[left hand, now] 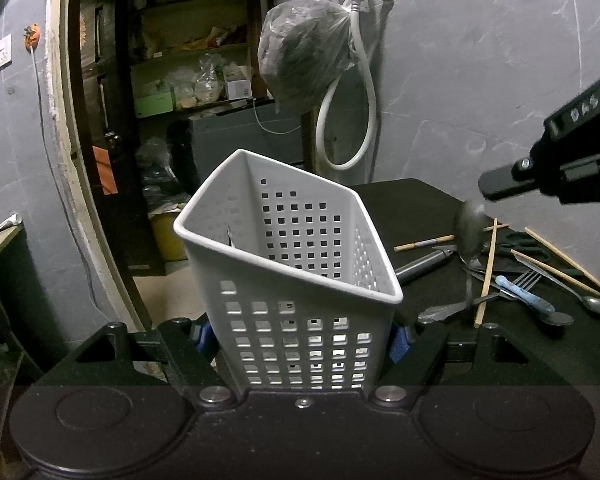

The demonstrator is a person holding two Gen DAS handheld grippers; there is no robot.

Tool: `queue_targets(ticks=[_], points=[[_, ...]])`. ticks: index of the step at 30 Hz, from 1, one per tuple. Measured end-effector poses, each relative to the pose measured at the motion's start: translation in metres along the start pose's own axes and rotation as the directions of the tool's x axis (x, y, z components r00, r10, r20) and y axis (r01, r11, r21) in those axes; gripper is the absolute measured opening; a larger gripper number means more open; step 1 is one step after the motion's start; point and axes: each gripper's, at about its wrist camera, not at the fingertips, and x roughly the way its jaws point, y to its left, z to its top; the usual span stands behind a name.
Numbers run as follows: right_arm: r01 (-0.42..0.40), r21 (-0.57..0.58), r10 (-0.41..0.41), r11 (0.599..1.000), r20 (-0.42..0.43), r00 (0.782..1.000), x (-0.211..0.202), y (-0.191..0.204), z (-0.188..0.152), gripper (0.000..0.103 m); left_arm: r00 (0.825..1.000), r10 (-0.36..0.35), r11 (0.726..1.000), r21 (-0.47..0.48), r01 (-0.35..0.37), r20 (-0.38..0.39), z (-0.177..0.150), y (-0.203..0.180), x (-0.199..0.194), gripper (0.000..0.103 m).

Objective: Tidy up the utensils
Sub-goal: 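Grasp a metal spoon from the pile with the right gripper while the left gripper holds the caddy, then carry the spoon to the caddy and drop it in with the right gripper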

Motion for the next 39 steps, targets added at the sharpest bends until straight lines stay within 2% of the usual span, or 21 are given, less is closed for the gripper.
queue_targets(ticks=[7, 10, 15, 17, 20, 22, 28, 33, 39], points=[[-0.039, -0.005, 0.04, 0.999, 0.031, 0.999, -0.008, 0.016, 0.002, 0.0, 1.0, -0.006, 1.0, -0.003, 0.006, 0.003, 0.0, 0.002, 0.0, 0.077], [-0.03, -0.036, 0.031, 0.999, 0.026, 0.999, -0.008, 0.024, 0.001, 0.0, 1.0, -0.008, 1.0, -0.003, 0.008, 0.003, 0.0, 0.002, 0.0, 0.077], [0.069, -0.127, -0.071, 0.989, -0.009, 0.997, 0.003, 0.025, -0.01, 0.001, 1.0, -0.007, 1.0, -0.003, 0.007, 0.002, 0.0, 0.002, 0.0, 0.077], [0.124, -0.142, -0.129, 0.982, -0.024, 0.991, 0.007, 0.02, -0.018, 0.008, 1.0, -0.006, 1.0, -0.003, 0.006, 0.002, 0.0, 0.002, 0.0, 0.077], [0.229, -0.172, -0.238, 0.958, -0.036, 0.971, 0.01, 0.013, -0.033, 0.018, 1.0, -0.007, 1.0, -0.003, 0.007, 0.003, 0.0, 0.002, 0.0, 0.077], [0.286, -0.186, -0.297, 0.94, -0.03, 0.955, 0.007, 0.01, -0.046, 0.039, 1.0, -0.007, 1.0, -0.003, 0.007, 0.002, 0.0, 0.002, 0.0, 0.077], [0.427, -0.129, -0.428, 0.895, 0.022, 0.904, -0.028, -0.003, -0.091, 0.057, 1.0, -0.013, 1.0, 0.006, 0.013, -0.001, 0.001, 0.003, 0.001, 0.077], [0.47, -0.048, -0.47, 0.881, 0.001, 0.882, -0.047, -0.025, -0.114, 0.067, 1.0, -0.02, 1.0, 0.013, 0.02, -0.009, 0.002, 0.004, 0.002, 0.077], [0.455, -0.017, -0.455, 0.89, 0.021, 0.89, -0.042, -0.051, -0.111, 0.067, 0.999, -0.025, 0.999, 0.029, 0.026, -0.022, 0.005, 0.004, 0.003, 0.077]])
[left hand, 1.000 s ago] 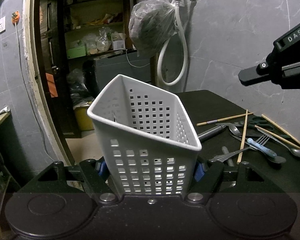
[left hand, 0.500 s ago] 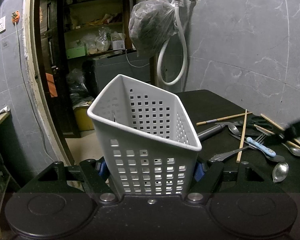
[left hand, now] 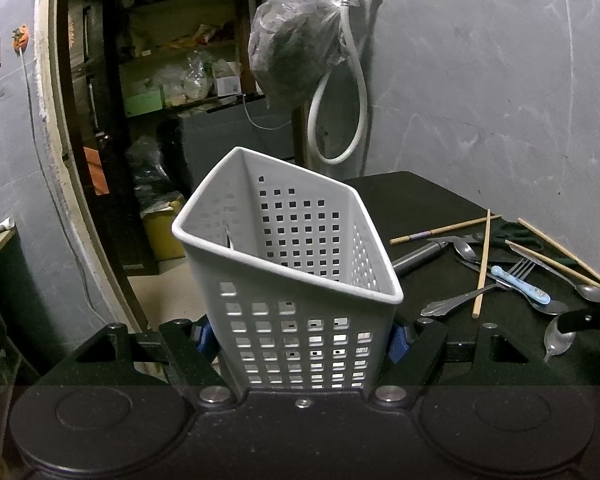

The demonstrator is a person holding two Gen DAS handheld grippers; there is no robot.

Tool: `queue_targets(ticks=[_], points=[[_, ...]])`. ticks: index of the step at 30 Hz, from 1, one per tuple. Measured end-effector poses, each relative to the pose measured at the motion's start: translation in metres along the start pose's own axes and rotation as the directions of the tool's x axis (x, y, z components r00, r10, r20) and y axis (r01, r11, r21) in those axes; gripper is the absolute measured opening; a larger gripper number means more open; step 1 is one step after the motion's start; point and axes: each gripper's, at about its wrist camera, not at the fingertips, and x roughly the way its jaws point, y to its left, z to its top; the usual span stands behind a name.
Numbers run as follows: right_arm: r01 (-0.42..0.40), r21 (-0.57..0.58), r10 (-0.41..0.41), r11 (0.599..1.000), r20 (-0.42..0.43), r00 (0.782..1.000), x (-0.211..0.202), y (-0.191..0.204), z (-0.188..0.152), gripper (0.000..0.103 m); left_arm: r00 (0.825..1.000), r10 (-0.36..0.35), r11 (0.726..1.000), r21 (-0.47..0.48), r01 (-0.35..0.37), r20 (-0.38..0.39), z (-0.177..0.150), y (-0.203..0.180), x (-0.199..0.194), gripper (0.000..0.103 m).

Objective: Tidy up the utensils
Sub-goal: 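Carry the spoon to the caddy and drop it in with the right gripper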

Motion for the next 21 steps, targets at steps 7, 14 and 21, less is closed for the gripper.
queue_targets(ticks=[7, 14, 21], points=[[-0.033, 0.017, 0.032, 0.999, 0.02, 0.999, 0.015, -0.007, -0.006, 0.042, 1.0, -0.002, 1.0, 0.006, 0.002, -0.005, 0.001, 0.0, 0.001, 0.077], [-0.058, 0.083, 0.055, 0.995, 0.029, 0.998, 0.015, -0.016, -0.008, 0.008, 1.0, -0.007, 1.0, -0.002, 0.007, 0.0, 0.0, 0.001, 0.0, 0.077], [-0.086, 0.028, 0.084, 0.996, 0.074, 0.994, -0.01, 0.004, 0.009, 0.002, 1.0, -0.008, 1.0, -0.013, 0.009, 0.013, -0.003, 0.002, -0.001, 0.077]])
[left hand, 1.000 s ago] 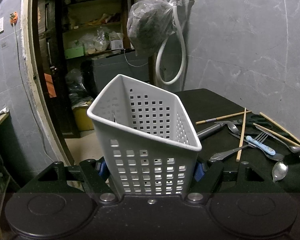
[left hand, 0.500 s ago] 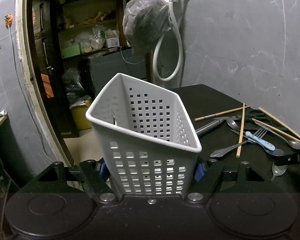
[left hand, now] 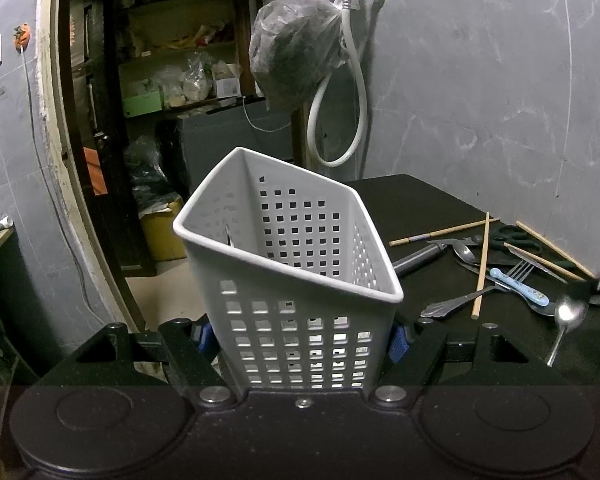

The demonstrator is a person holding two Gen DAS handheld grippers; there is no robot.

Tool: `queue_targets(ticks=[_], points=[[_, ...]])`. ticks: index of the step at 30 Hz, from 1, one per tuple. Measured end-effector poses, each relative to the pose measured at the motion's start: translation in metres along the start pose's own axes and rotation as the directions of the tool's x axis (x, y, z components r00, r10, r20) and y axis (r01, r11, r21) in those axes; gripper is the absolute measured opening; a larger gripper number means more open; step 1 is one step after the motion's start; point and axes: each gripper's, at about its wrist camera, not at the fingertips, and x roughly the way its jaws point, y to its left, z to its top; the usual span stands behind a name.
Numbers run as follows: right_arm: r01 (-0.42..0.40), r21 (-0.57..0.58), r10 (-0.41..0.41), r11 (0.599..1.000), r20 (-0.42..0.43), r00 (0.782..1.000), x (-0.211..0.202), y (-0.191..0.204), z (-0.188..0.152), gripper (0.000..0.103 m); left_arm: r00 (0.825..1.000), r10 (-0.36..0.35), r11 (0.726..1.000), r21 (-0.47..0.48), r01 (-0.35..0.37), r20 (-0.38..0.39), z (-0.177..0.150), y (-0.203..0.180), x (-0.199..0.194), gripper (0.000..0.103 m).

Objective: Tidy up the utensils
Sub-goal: 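Carry the spoon to the caddy and drop it in with the right gripper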

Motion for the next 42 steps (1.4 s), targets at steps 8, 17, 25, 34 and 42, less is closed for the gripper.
queue_targets(ticks=[8, 17, 25, 34, 42], points=[[-0.065, -0.188, 0.096, 0.98, 0.157, 0.983, -0.043, 0.065, 0.049, 0.002, 1.0, -0.005, 1.0, -0.004, 0.005, 0.014, -0.003, 0.002, -0.002, 0.077], [-0.175, -0.378, 0.313, 0.909, 0.342, 0.886, -0.077, 0.145, 0.11, 0.002, 1.0, -0.011, 1.0, -0.003, 0.011, 0.018, -0.005, 0.002, -0.004, 0.077], [-0.172, -0.559, 0.379, 0.811, 0.278, 0.882, -0.04, 0.205, 0.105, 0.002, 1.0, -0.011, 1.0, -0.004, 0.011, 0.017, -0.005, 0.002, -0.003, 0.077], [-0.091, -0.735, 0.318, 0.672, 0.175, 0.932, 0.0, 0.246, 0.031, 0.002, 1.0, -0.009, 1.0, -0.006, 0.009, 0.019, -0.005, 0.002, -0.004, 0.077], [-0.098, -0.761, 0.29, 0.641, 0.122, 0.949, 0.009, 0.256, 0.007, 0.003, 1.0, -0.009, 1.0, -0.004, 0.009, 0.02, -0.005, 0.002, -0.005, 0.077]])
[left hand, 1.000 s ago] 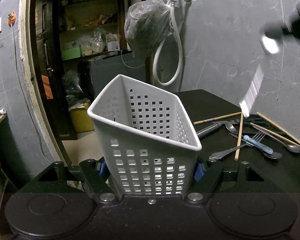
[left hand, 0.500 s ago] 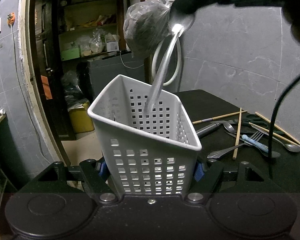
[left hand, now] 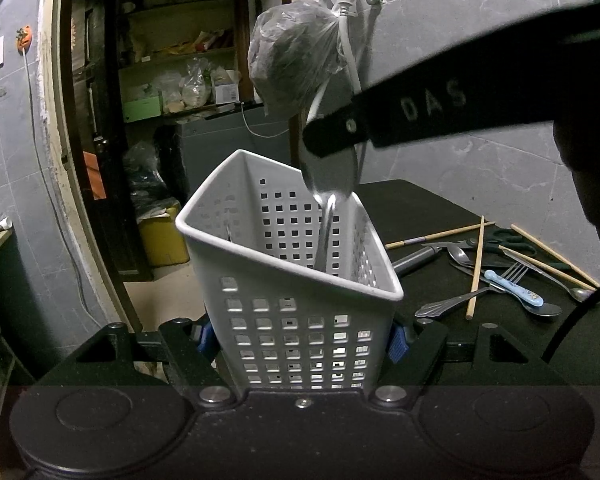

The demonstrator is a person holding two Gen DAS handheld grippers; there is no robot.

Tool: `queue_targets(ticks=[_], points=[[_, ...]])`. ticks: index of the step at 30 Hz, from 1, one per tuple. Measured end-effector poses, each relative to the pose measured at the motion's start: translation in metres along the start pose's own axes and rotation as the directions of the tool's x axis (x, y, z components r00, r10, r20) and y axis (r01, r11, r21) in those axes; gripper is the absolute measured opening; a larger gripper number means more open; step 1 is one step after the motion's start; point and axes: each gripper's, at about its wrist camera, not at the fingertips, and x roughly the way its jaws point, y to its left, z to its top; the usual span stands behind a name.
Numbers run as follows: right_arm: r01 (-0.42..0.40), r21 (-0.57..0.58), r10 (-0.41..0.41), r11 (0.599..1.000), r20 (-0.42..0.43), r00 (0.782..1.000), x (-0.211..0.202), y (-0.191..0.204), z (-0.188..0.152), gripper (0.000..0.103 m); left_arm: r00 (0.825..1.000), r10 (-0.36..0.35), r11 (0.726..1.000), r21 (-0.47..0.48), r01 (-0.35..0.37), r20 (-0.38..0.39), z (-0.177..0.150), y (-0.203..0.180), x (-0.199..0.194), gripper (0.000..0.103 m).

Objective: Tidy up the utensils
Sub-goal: 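Carry the spoon to the caddy and drop it in with the right gripper, then move the right gripper back to the pile and grasp a metal fork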

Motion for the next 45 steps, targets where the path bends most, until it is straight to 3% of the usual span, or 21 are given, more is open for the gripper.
queue_targets(ticks=[6, 8, 10, 13, 22, 27, 31, 36, 40, 45], points=[[-0.015, 0.019, 0.016, 1.0, -0.049, 0.999, 0.005, -0.002, -0.005, 0.007, 1.0, -0.001, 1.0, 0.002, 0.001, 0.001, 0.0, 0.0, -0.001, 0.077], [-0.022, 0.036, 0.023, 0.999, -0.052, 0.998, 0.003, -0.005, -0.006, 0.016, 1.0, -0.002, 1.0, 0.002, 0.002, 0.0, 0.001, 0.0, -0.001, 0.077], [-0.022, 0.053, 0.025, 0.998, -0.047, 0.999, -0.002, -0.009, -0.008, 0.034, 1.0, -0.003, 1.0, 0.002, 0.003, 0.0, 0.001, 0.0, -0.001, 0.077], [-0.012, 0.086, 0.015, 0.996, -0.034, 0.999, -0.012, -0.018, -0.011, 0.05, 1.0, -0.004, 1.0, 0.004, 0.004, -0.002, 0.001, 0.001, 0.0, 0.077], [0.142, 0.176, -0.13, 0.974, -0.074, 0.989, -0.049, -0.056, -0.041, 0.094, 1.0, -0.005, 1.0, 0.006, 0.005, -0.009, 0.002, 0.001, 0.0, 0.077], [0.232, 0.207, -0.192, 0.951, -0.194, 0.962, -0.051, -0.074, -0.075, 0.101, 1.0, -0.005, 1.0, 0.007, 0.006, -0.016, 0.002, 0.002, 0.001, 0.077], [0.293, 0.198, -0.222, 0.936, -0.315, 0.923, -0.044, -0.08, -0.106, 0.102, 1.0, -0.006, 1.0, 0.007, 0.006, -0.022, 0.003, 0.002, 0.002, 0.077], [0.316, 0.245, -0.194, 0.916, -0.418, 0.887, -0.035, -0.089, -0.14, 0.102, 1.0, -0.004, 1.0, 0.006, 0.004, -0.03, 0.006, 0.002, 0.004, 0.077], [0.329, 0.335, -0.168, 0.883, -0.428, 0.888, -0.032, -0.104, -0.151, 0.102, 0.999, -0.001, 1.0, 0.007, 0.001, -0.037, 0.007, 0.001, 0.004, 0.077], [0.35, 0.482, -0.155, 0.803, -0.398, 0.904, -0.029, -0.14, -0.167, 0.102, 0.999, 0.003, 1.0, 0.007, -0.003, -0.045, 0.009, 0.0, 0.005, 0.077]])
